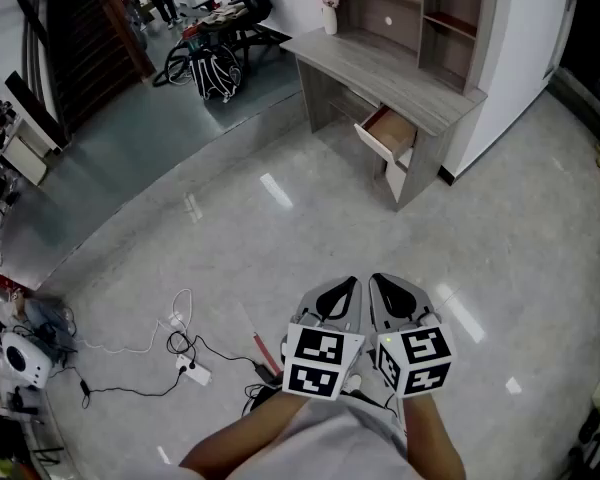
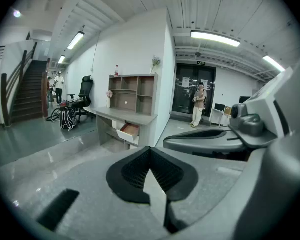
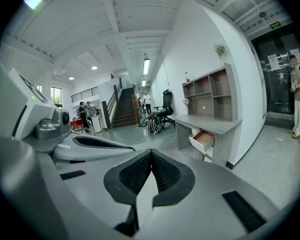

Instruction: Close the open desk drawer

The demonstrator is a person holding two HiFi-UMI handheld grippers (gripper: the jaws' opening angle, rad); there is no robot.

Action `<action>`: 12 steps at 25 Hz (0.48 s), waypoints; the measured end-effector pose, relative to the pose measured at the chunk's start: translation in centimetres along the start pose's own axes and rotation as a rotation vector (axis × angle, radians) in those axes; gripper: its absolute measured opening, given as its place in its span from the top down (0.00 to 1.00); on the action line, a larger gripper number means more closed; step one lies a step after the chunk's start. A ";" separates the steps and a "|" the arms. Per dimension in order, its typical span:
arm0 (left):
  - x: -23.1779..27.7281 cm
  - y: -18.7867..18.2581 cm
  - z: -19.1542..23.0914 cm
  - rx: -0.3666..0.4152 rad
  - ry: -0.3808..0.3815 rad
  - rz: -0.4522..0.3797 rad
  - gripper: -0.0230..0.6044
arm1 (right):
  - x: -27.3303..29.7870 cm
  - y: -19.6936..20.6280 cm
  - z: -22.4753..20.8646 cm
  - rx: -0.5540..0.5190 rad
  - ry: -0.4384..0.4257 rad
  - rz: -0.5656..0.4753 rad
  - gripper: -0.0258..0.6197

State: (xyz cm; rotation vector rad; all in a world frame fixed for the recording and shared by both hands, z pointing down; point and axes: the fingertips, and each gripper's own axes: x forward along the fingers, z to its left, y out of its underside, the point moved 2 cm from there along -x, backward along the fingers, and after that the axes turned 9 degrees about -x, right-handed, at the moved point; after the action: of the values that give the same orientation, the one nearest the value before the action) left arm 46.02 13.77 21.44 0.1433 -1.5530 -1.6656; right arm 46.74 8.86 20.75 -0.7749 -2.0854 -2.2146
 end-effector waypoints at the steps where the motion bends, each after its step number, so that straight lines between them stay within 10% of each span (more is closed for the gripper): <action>1: 0.0 0.0 -0.2 0.000 0.001 0.002 0.96 | -0.1 0.0 -0.1 0.000 -0.001 0.000 0.96; 12: 0.3 -0.1 -0.1 -0.005 -0.023 0.005 0.96 | 0.3 0.2 -0.3 0.007 -0.023 -0.002 0.96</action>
State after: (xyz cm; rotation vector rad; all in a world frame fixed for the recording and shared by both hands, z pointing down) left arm 45.85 13.53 21.49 0.1182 -1.5650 -1.6719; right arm 46.41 8.64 21.06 -0.8023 -2.1045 -2.2085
